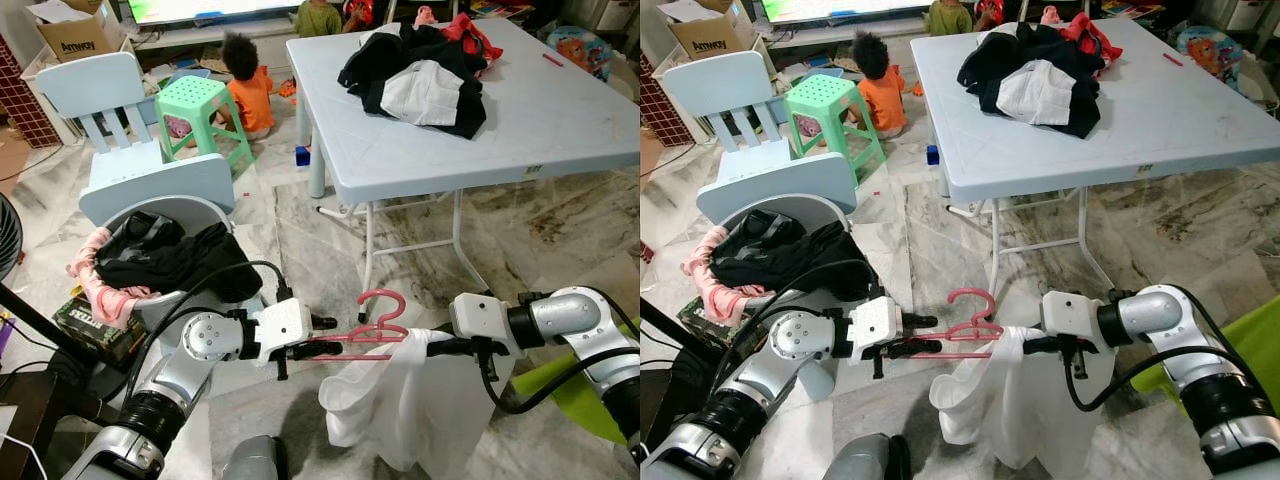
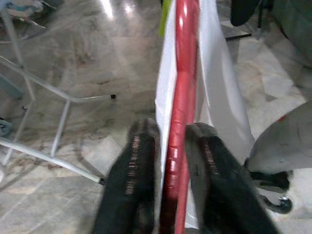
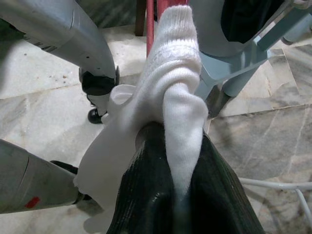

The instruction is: Hang hanger

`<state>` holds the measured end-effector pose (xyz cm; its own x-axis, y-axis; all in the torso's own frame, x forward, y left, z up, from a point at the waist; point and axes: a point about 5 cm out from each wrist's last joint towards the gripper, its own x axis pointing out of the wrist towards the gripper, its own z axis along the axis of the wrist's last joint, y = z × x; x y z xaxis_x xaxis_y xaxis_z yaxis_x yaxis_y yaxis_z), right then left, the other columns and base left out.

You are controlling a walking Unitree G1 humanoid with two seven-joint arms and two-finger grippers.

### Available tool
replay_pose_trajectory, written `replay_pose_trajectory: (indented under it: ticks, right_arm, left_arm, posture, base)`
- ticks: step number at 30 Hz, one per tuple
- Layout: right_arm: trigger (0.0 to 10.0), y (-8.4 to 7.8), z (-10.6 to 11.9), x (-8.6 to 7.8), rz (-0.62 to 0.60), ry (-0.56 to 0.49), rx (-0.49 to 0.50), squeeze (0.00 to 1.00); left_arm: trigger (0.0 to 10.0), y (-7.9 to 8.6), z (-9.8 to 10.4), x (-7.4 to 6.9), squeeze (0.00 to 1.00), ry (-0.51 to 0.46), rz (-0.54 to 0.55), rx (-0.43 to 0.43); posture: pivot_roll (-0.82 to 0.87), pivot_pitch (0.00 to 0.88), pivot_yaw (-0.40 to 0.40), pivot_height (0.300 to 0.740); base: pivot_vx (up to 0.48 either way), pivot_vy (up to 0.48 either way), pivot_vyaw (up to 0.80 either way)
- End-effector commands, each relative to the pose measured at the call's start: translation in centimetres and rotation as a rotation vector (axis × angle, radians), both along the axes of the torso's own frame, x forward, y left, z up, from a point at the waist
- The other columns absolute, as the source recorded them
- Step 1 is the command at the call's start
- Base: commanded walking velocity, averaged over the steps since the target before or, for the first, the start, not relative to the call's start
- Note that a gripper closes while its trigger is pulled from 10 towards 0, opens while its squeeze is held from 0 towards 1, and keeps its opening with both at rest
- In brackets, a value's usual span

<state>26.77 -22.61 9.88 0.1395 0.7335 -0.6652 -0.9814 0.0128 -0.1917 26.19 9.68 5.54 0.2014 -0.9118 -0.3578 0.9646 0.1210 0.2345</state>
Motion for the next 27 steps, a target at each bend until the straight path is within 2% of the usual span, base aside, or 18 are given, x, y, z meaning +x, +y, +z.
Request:
replay_pose_trajectory:
  ticks: [1, 5, 21, 22, 23, 24, 26, 27]
  right_arm:
    - [10.0, 0.5, 1.7, 0.8, 0.032, -0.055, 0.024, 0.00]
    - [10.0, 0.8, 1.9, 1.0, 0.038, -0.061, 0.031, 0.00]
    - [10.0, 1.0, 1.8, 1.2, 0.045, -0.050, 0.016, 0.00]
    - [10.0, 1.0, 1.8, 1.2, 0.042, -0.024, 0.022, 0.84]
    - [10.0, 1.0, 1.8, 1.2, 0.042, -0.014, 0.025, 0.84]
    - [10.0, 0.9, 1.8, 1.2, 0.038, 0.003, 0.027, 1.00]
    - [10.0, 0.5, 1.9, 1.3, 0.026, 0.024, 0.014, 1.00]
    - [10.0, 0.1, 2.4, 2.0, 0.006, -0.017, -0.013, 1.00]
  left_arm:
    - [0.0, -0.1, 0.3, 0.3, 0.00, -0.010, -0.021, 0.011]
    - [0.0, -0.2, -0.1, 0.1, 0.00, 0.014, -0.045, 0.029]
    - [0.0, -0.4, 0.0, 1.1, 0.00, 0.023, 0.012, -0.005]
    - [0.0, -0.4, 0.0, 1.2, 0.00, 0.013, 0.029, -0.014]
    - [0.0, -0.4, 0.1, 1.3, 0.00, 0.009, 0.034, -0.017]
    - [0.0, -0.5, 0.1, 1.3, 0.00, 0.009, 0.045, -0.023]
    - [0.0, -0.6, 0.1, 1.5, 0.00, 0.009, 0.068, -0.043]
    - [0.0, -0.6, 0.1, 1.5, 0.00, 0.014, 0.091, -0.064]
  posture:
    - [-0.04, 0.000, 0.033, 0.740]
    - [-0.05, 0.000, 0.032, 0.740]
    - [-0.05, 0.000, 0.021, 0.740]
    - [-0.05, 0.000, 0.021, 0.740]
    - [-0.05, 0.000, 0.021, 0.740]
    - [-0.05, 0.000, 0.019, 0.740]
    - [-0.05, 0.000, 0.017, 0.740]
    - [-0.05, 0.000, 0.015, 0.740]
  base:
    - [0.000, 0.000, 0.00]
    - [0.000, 0.000, 0.00]
    - [0.000, 0.000, 0.00]
    - [0.000, 0.000, 0.00]
    - [0.000, 0.000, 0.00]
    - [0.000, 0.000, 0.00]
    - [0.000, 0.000, 0.00]
    - [0.000, 0.000, 0.00]
